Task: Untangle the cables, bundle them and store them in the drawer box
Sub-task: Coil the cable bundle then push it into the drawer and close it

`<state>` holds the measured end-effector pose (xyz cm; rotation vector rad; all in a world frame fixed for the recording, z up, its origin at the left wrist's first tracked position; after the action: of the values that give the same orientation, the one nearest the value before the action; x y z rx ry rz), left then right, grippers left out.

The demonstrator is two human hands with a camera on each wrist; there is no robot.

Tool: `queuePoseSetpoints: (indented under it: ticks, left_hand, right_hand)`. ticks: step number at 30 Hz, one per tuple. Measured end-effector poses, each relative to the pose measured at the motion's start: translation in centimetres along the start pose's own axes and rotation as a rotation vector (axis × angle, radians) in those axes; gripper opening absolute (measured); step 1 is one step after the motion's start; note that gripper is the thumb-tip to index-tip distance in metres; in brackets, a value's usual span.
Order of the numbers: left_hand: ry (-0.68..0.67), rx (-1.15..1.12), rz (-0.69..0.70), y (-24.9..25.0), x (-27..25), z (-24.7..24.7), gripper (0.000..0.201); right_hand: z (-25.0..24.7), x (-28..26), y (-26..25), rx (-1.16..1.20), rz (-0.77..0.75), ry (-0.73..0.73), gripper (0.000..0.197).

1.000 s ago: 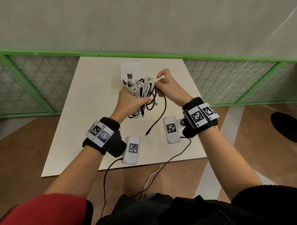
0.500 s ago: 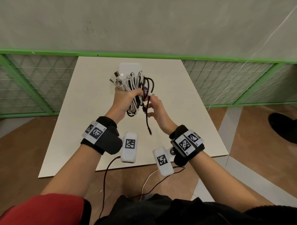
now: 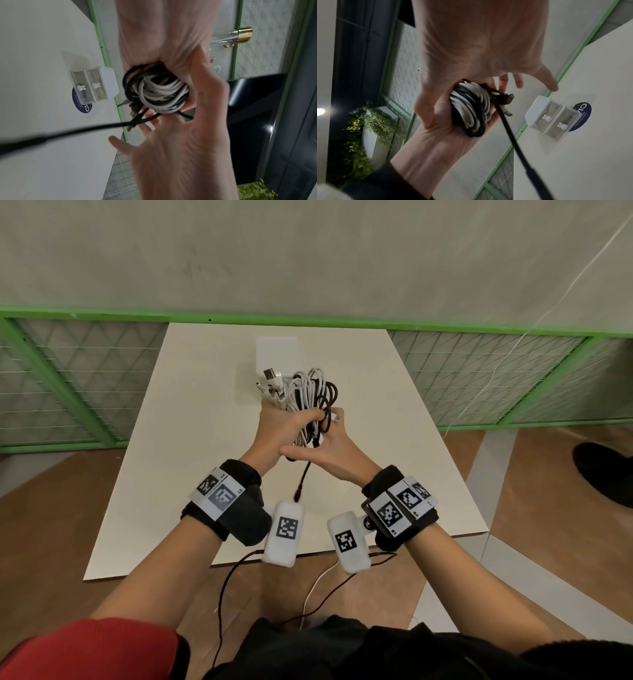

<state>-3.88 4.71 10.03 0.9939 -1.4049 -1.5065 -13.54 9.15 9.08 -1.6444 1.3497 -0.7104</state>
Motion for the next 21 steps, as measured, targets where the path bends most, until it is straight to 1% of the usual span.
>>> queuePoseSetpoints:
  ticks: [1, 2, 3, 6, 7, 8, 10, 11, 12, 13, 16, 18, 19, 21]
  left_hand:
    - [-0.002, 0.008, 0.005, 0.0, 0.0, 0.0, 0.02]
    - [-0.016, 0.01, 0.014, 0.0, -0.1, 0.0, 0.02]
    - [-0.036, 0.006, 0.022, 0.1, -0.1, 0.0, 0.02]
    - [-0.097, 0.019, 0.027, 0.2, -0.4, 0.1, 0.023]
    - [-0.093, 0.026, 0.036, 0.1, -0.3, 0.1, 0.027]
    - [-0.076, 0.026, 0.047, 0.1, -0.2, 0.1, 0.033]
    - [-0.046, 0.01, 0.041, 0.0, 0.2, 0.0, 0.053]
    - [-0.049, 0.011, 0.024, -0.1, 0.4, 0.0, 0.062]
    - [-0.06, 0.021, 0.0, -0.2, 0.5, 0.0, 0.066]
    - [-0.071, 0.04, -0.024, -0.3, 0.6, -0.1, 0.066]
    - [-0.073, 0.119, -0.094, -0.5, 0.6, -0.2, 0.052]
    - [-0.077, 0.138, -0.144, -0.6, 0.7, -0.2, 0.042]
    - [-0.072, 0.142, -0.16, -0.7, 0.8, -0.2, 0.041]
    - [-0.054, 0.137, -0.16, -0.6, 1.1, -0.1, 0.059]
  right_hand:
    - [-0.1, 0.0, 0.0, -0.009, -0.007, -0.011, 0.051]
    - [-0.2, 0.0, 0.1, -0.016, -0.008, -0.022, 0.054]
    - [-0.3, 0.1, 0.2, -0.025, 0.004, -0.03, 0.06]
    - [-0.3, 1.0, 1.0, -0.06, 0.071, -0.056, 0.094]
    - [-0.1, 1.2, 1.0, -0.073, 0.056, -0.066, 0.103]
    - [0.1, 1.4, 0.9, -0.077, 0.027, -0.072, 0.105]
    - [0.1, 1.7, 0.8, -0.066, -0.026, -0.065, 0.1]
    - [0.0, 1.7, 0.8, -0.062, -0.036, -0.068, 0.097]
    - [-0.1, 1.8, 0.9, -0.068, -0.024, -0.081, 0.096]
    - [0.0, 1.8, 1.2, -0.093, 0.002, -0.103, 0.096]
    - [0.5, 1.7, 1.9, -0.186, 0.082, -0.194, 0.099]
    - [0.6, 1.5, 1.9, -0.199, 0.136, -0.212, 0.099]
    - [0.6, 1.4, 1.8, -0.186, 0.145, -0.202, 0.098]
    - [0.7, 1.3, 1.5, -0.101, 0.132, -0.162, 0.095]
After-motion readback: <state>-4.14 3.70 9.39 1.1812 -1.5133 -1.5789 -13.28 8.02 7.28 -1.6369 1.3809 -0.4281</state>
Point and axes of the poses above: each hand's wrist, its own x-axis towards the middle knuckle, its own z-axis out of the palm, y = z × x, the point moved 2 cm from there along x, towards the middle knuckle, and after that the axes turned 12 degrees about -y, right-handed, at the moved point
